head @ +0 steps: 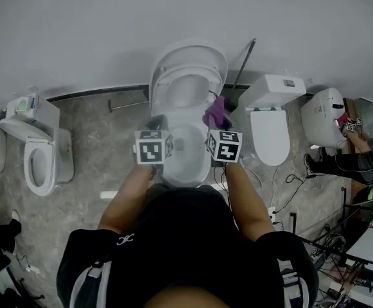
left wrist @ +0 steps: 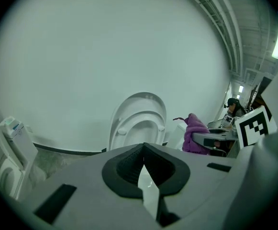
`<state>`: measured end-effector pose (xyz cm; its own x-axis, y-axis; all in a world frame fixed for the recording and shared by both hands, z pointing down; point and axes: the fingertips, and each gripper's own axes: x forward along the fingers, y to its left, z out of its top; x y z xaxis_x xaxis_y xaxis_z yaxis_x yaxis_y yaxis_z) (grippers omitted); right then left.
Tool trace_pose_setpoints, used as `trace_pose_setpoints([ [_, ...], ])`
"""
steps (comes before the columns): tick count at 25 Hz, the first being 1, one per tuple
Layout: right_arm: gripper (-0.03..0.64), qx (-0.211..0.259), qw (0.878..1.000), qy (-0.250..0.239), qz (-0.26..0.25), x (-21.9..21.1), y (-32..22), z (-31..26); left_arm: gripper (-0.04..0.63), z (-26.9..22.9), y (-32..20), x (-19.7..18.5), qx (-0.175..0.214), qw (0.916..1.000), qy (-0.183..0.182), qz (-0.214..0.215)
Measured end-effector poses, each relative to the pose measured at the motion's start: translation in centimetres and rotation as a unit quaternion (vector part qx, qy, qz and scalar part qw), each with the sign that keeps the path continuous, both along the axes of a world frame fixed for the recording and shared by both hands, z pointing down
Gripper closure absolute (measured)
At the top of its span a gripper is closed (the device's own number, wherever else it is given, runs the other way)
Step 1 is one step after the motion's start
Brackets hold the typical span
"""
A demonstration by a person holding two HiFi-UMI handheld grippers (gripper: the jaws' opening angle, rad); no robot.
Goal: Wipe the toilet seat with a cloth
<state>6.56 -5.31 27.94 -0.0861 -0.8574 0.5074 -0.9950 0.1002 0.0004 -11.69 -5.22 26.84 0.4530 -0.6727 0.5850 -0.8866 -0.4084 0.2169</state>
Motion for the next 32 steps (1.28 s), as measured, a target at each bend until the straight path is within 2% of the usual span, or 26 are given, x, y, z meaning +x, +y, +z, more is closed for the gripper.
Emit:
trace_pose_setpoints([
  [4,0.538,-0.039,0.998,0.034,-0.034,1.1,-2.6,2.0,0.589,0.3,-0.5,0.4,-0.006,0.9999,0.0,-0.01],
  [14,0.538,-0.103,0.985,0.089,-0.11,4.4,-9.3,6.1,0.589,-0.3,-1.6,1.6,-0.001,0.9967,-0.021,-0.078],
  [24,0.538,-0.195,0.971,0.075,-0.118,7.4,-13.9,10.4,0.588,-0.5,-1.6,2.2,0.003,0.9903,-0.047,-0.131],
  [28,0.538,-0.206,0.968,0.081,-0.117,7.9,-15.4,10.7,0.588,0.0,-1.0,2.0,-0.003,0.9871,-0.054,-0.15],
  [32,0.538,-0.194,0.972,0.085,-0.099,8.1,-16.7,10.3,0.589,0.4,-0.4,1.5,-0.006,0.9849,-0.059,-0.162],
])
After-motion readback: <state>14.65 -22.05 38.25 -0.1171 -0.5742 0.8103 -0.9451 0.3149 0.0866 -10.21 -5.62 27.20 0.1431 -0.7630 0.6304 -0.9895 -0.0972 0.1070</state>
